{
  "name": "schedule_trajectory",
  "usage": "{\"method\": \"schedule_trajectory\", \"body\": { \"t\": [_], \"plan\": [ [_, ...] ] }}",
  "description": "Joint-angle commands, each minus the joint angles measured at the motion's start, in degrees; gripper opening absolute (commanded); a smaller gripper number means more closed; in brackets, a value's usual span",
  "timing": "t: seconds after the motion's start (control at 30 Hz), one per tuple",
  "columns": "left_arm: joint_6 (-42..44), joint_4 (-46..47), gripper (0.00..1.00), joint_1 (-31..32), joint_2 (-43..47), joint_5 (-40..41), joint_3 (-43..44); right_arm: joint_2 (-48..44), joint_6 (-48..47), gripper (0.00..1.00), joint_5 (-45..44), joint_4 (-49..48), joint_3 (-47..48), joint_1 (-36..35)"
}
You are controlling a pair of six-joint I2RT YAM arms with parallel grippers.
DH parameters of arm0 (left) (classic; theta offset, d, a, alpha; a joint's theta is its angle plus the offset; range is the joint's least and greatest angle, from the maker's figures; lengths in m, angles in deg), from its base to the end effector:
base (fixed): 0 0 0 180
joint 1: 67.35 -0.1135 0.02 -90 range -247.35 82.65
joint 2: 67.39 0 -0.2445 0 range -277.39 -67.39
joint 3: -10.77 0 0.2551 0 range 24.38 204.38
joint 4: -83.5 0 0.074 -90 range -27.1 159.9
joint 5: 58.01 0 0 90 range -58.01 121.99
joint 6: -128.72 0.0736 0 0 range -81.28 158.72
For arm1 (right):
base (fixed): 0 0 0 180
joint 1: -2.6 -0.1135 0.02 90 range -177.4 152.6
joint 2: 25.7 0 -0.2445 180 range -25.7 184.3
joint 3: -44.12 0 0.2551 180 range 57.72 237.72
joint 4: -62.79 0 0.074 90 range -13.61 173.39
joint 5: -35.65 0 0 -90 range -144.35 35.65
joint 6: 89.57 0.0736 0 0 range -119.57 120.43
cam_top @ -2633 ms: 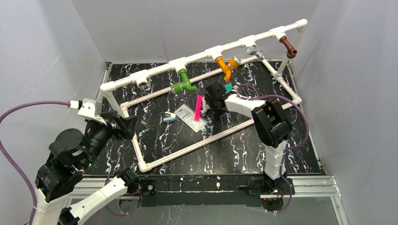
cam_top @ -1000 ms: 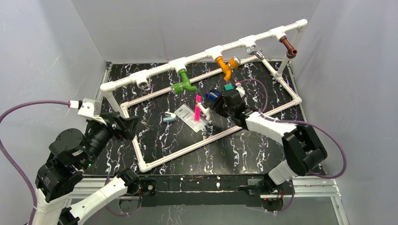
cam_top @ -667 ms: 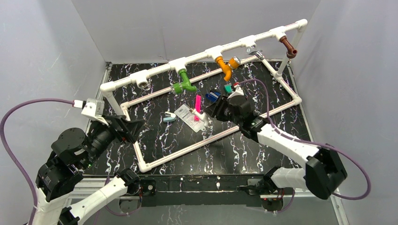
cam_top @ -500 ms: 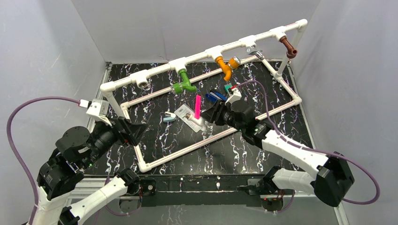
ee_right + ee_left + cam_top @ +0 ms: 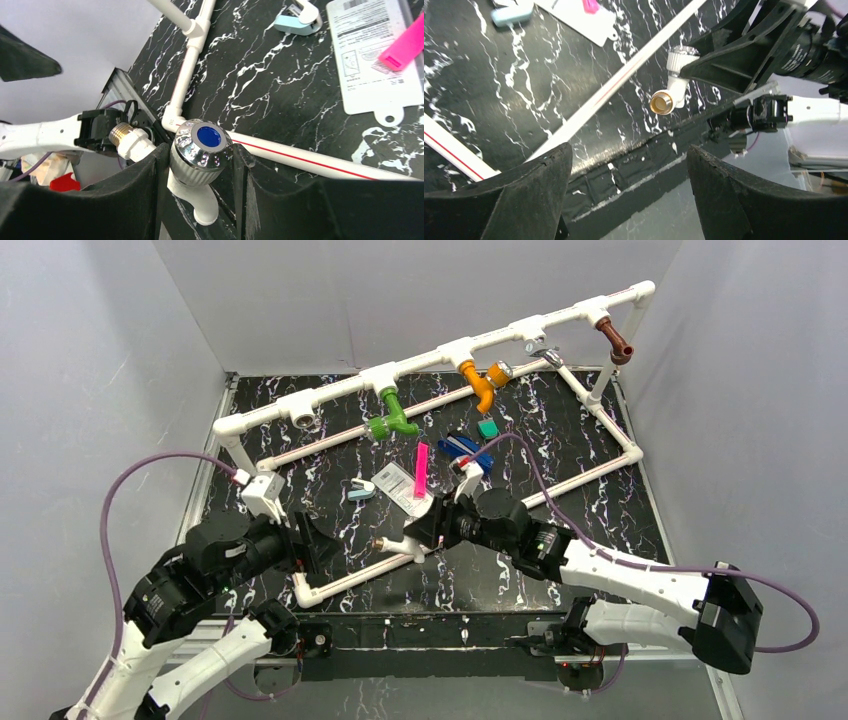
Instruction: Install the water faucets
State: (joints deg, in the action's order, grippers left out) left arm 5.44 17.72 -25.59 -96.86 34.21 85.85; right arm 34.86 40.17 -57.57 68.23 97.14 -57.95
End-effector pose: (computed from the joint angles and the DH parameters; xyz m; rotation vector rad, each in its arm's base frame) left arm 0.0945 -0.0805 0.3652 0.1218 2.0113 -0.8256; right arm 0.1493 0.2561 0.2598 -0.3116 1.9400 1.1646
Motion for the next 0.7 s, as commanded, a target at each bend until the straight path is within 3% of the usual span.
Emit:
{"method": "schedule_trajectory", "body": {
  "t": [0.0,0.27,0.67],
  "plan": [
    [-4.19,-1.56,0.81,0.16,1.43,-6.18,-3.3,-1.04,-1.86,0.01,-0.92,-5.83,0.73,-3.02],
    [-10.43,5.49,0.81,0.14,3.37,-17.78,-12.73,2.62,-2.69,0.01,-1.93,-8.6,3.65,-7.89],
    [-12.9,7.33,0.79,0.12,5.1,-22.67,-17.06,7.48,-4.82,0.01,-2.93,-11.5,8.66,-14.25]
  ]
}}
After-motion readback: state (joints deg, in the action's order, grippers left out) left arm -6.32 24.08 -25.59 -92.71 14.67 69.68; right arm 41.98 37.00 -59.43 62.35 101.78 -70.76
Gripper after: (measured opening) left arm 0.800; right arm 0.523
